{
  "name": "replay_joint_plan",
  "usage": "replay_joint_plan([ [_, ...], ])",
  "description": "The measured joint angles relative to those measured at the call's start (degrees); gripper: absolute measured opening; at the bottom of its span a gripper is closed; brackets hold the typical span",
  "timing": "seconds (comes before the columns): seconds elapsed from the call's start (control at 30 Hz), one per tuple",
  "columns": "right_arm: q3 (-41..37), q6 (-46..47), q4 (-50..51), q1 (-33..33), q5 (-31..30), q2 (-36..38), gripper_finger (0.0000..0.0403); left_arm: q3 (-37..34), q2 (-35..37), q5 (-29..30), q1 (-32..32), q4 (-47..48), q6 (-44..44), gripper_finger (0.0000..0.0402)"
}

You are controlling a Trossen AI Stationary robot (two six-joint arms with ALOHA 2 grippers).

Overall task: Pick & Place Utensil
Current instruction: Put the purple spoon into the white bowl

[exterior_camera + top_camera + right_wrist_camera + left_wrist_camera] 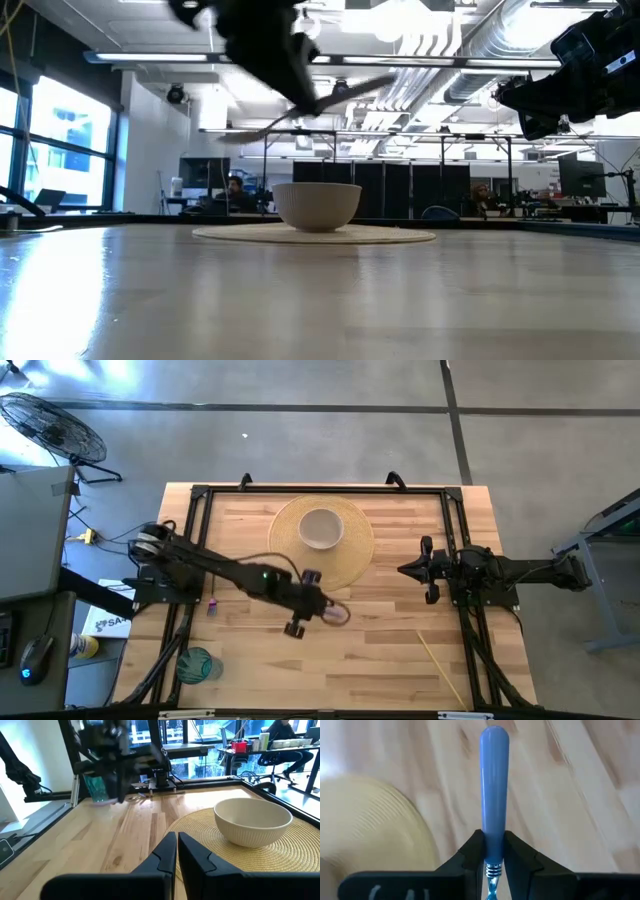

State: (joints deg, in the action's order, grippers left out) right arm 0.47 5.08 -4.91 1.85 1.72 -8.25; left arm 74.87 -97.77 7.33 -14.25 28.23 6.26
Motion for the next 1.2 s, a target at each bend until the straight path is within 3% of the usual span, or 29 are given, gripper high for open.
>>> replay_joint_plan([
  [0.27, 0.00, 0.00, -0.04, 0.00, 0.00, -0.41, 0.0012, -0.34, 1.16, -4.14, 11.21, -12.14, 2.67, 0.0052],
  [0.53, 0.00, -0.01, 0.00, 0.01, 0.00, -0.41, 0.0012, -5.86, 1.17, -8.20, 23.87, -32.36, 1.72, 0.0052],
  [0.73, 0.02, 0.00, 0.00, 0.01, 0.00, -0.39, 0.0012, -11.19, -0.12, -8.25, 31.96, -41.09, -2.91, 0.0052],
  [0.97, 0.02, -0.02, -0.01, 0.01, 0.00, -0.39, 0.0012, -17.93, -0.10, -7.61, 36.08, -50.96, -8.26, 0.0052],
  [1.2, 0.00, -0.02, -0.02, 0.00, 0.00, -0.39, 0.0012, -19.58, -3.96, -5.35, 35.99, -57.16, -10.19, 0.0052],
])
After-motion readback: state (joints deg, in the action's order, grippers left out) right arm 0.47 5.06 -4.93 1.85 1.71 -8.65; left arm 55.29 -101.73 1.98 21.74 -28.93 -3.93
